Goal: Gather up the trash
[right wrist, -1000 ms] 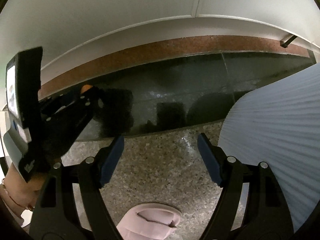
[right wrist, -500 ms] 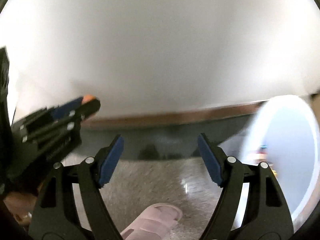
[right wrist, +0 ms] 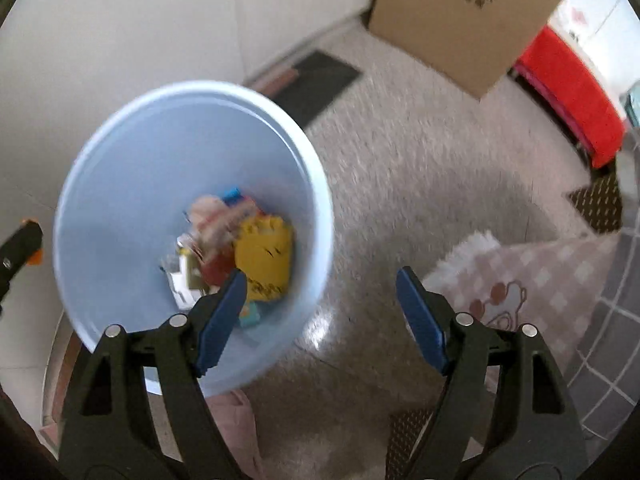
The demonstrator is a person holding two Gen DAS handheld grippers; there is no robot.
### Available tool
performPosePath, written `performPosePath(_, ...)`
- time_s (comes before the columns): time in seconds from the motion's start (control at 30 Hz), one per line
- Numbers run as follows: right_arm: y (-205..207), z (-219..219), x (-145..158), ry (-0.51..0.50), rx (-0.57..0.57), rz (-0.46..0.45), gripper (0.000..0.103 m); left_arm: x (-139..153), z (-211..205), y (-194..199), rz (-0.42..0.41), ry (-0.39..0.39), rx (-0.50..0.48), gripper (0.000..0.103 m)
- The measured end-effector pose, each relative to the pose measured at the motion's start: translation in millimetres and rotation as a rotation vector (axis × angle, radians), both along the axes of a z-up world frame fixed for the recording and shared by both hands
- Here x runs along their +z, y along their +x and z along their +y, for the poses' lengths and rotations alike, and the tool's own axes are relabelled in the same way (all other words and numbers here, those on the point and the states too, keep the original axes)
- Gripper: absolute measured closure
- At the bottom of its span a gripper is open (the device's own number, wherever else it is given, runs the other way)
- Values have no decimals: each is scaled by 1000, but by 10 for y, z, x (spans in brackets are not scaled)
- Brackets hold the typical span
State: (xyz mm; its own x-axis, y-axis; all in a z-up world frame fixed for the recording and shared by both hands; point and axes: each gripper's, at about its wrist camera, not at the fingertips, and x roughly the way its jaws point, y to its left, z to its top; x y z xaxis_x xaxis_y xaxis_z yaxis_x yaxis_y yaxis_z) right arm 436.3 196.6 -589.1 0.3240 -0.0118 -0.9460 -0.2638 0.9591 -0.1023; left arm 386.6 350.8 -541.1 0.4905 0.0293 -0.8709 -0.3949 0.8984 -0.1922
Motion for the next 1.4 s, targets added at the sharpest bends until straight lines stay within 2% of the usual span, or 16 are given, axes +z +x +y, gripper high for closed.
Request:
performPosePath(0.07,60,-98,-138,49,-23,89,40,-184,-24,166,44,-45,-10,75)
performPosePath(0.1,87,-107,-205,54,-26,121,66,-230,-45,224,74,-58,-9,75)
performPosePath(0.13,109,-107,-262,69,-27,156,76,-277,-80,254,91,-66,-15,75)
performPosePath(0.2,109,-97,-328,85,-10,176,81,-413,-167,310,111,-88,-10,75)
performPosePath(0.33,94,-90,-318,92,-8,195,81,-509,-238,314,135,-111,5,75)
performPosePath(0.47,147,-116,-379,87,-8,211,82,-470,-300,399,168,-64,-20,74)
performPosePath(0.67,157,-112,-415,86,-16,223,82,-446,-311,424,198,-78,-9,74)
performPosePath(0.7,153,-103,-424,75,-12,228,82,-431,-287,419,205,-86,-2,70)
performPosePath(0.73,151,-88,-427,61,-6,234,80,-451,-282,423,218,-96,8,52)
performPosePath(0.8,146,-67,-395,38,7,238,80,-480,-253,410,278,-120,36,33)
performPosePath(0.9,128,-100,-219,36,12,212,79,-412,-239,375,283,-126,39,33)
performPosePath(1.0,106,-173,78,59,8,182,73,-208,-222,305,279,-125,51,33)
performPosePath(1.1,67,-244,425,65,5,133,54,140,-220,195,233,-126,67,31)
performPosePath(1.13,39,-275,609,79,5,111,53,262,-230,169,216,-120,67,29)
performPosePath(1.27,-109,-324,1261,107,24,18,53,1008,-317,44,107,-40,29,22)
performPosePath(1.4,-326,-427,1951,155,9,-72,42,1732,-399,-185,22,24,11,21)
